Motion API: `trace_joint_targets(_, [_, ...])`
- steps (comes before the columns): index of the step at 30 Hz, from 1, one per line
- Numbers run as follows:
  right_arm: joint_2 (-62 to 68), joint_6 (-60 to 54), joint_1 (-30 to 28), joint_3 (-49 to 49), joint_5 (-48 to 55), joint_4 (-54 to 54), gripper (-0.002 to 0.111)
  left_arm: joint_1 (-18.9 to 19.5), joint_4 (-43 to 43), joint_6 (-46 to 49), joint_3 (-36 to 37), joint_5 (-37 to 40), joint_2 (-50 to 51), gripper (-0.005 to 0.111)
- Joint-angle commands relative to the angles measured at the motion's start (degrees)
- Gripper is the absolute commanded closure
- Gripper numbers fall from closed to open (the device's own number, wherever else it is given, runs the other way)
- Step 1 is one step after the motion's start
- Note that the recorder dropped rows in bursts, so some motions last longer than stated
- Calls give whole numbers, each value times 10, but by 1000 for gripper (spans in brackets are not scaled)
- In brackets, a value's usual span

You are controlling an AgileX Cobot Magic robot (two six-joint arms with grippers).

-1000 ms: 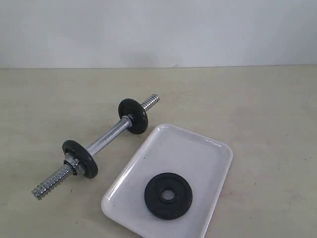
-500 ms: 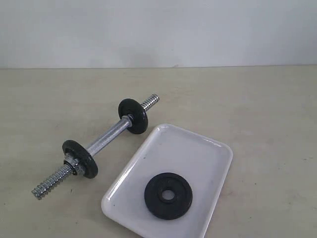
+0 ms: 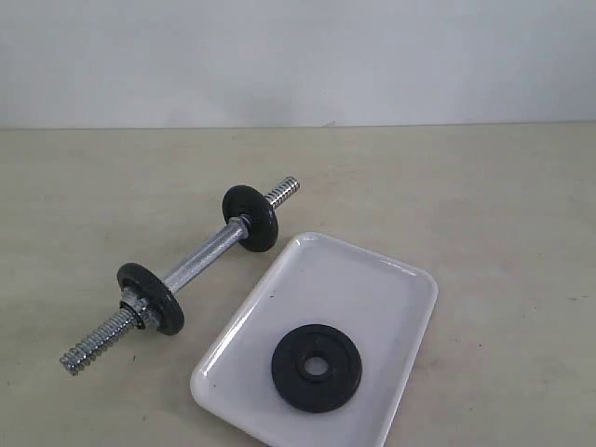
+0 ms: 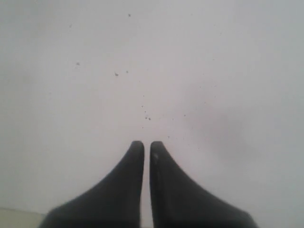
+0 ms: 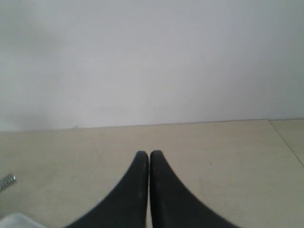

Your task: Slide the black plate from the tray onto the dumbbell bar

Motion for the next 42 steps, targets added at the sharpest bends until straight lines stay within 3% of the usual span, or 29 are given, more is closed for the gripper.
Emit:
trace_joint_targets(1, [61,-176,-1,-41,85,106,108,-15,90,-5,-26,30,37,102])
trace_joint_targets(4, [119,-295,9,-82,149,208,108,-50,100,33,-47,88,92,102])
trace_joint_targets(7, [186,-362,34,-113,223,260,108,-101,46,152,-63,147,163,102])
trace_joint_targets(11, [255,-381,62,-119,314,239,108,-165,-168,396,-75,236,250,102])
trace_joint_targets(15, [306,-395,95,-118,336,213,108,-183,-353,555,-89,257,309,102])
trace_joint_targets(18, [326,-420,129,-118,332,220,108,-183,-421,600,-103,256,343,102])
trace_joint_targets(25, [378,-426,191,-118,329,246,108,-183,-412,620,-149,258,457,102])
trace_joint_targets(31, [406,-427,244,-118,316,246,108,-183,-416,632,-193,307,543,102])
trace_joint_targets(35, [406,-424,257,-118,287,258,108,-183,-420,633,-213,309,565,102])
trace_joint_targets(39, [406,-424,258,-118,263,262,108,-183,-458,696,-226,332,586,102])
trace_joint_targets(42, [406,-424,258,-118,249,262,108,-183,-510,742,-232,347,600,92])
